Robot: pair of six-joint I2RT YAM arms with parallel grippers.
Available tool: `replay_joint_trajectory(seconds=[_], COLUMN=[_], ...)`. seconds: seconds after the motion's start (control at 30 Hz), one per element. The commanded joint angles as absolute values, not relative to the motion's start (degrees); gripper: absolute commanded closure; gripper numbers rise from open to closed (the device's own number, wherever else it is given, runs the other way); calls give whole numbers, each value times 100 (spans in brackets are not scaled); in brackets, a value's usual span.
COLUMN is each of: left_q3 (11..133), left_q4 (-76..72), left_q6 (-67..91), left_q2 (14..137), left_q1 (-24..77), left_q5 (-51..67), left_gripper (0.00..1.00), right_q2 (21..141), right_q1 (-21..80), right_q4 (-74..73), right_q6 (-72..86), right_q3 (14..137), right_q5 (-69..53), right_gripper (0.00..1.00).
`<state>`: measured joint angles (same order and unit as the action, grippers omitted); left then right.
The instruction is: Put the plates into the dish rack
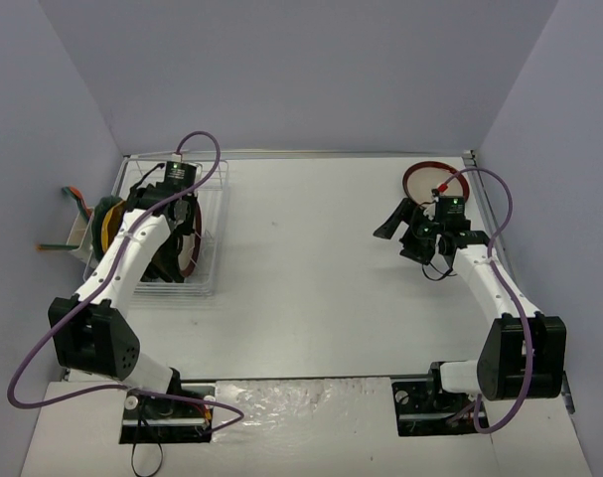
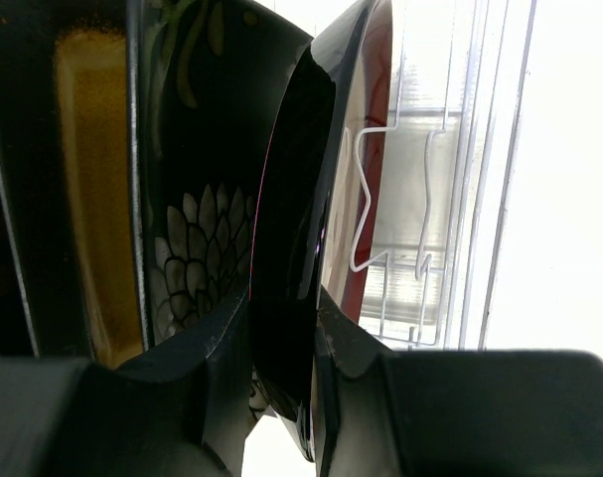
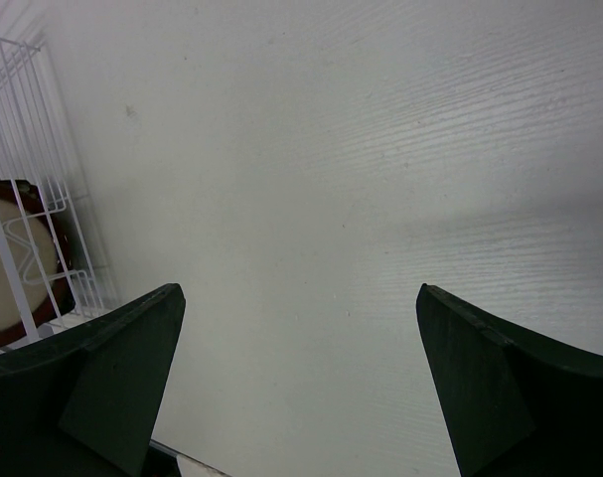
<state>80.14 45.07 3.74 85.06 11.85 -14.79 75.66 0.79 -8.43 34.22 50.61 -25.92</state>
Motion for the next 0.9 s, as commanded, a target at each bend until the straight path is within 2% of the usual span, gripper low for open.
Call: replay_joint_trajectory(seconds=[0.0,0.2,0.57,0.67,0.7,0.87], left_q3=[8133,8059,8282,8432,8497,8694], left_q4=[3867,3877,4029,4068,4099,4150], left_q6=[435,377,220,185,185,253], left_q2=[8244,8217,7942,7829,7789,7671], left_q1=[1112,1071,1041,1037,1037,1046], left_q5=[-1706,-1697,-1557,-1448,-1403,-1137], left_gripper=[88,77,50,42,37,28], right_q2=[7501,7488,7436,7415,7411,7558], right_q1=[31,26,26,-137,-155,-258], right_q4=[-703,-711,-703,-703,-701,-647], right_q6=[3380,3447,3682,3833,3915,4236], right_q3=[5058,5055,5159,5211,5250,5473], right_q5=[-2513,-2450,-1967,-1679,-1456,-642], right_gripper=[0,0,0,0,0,0])
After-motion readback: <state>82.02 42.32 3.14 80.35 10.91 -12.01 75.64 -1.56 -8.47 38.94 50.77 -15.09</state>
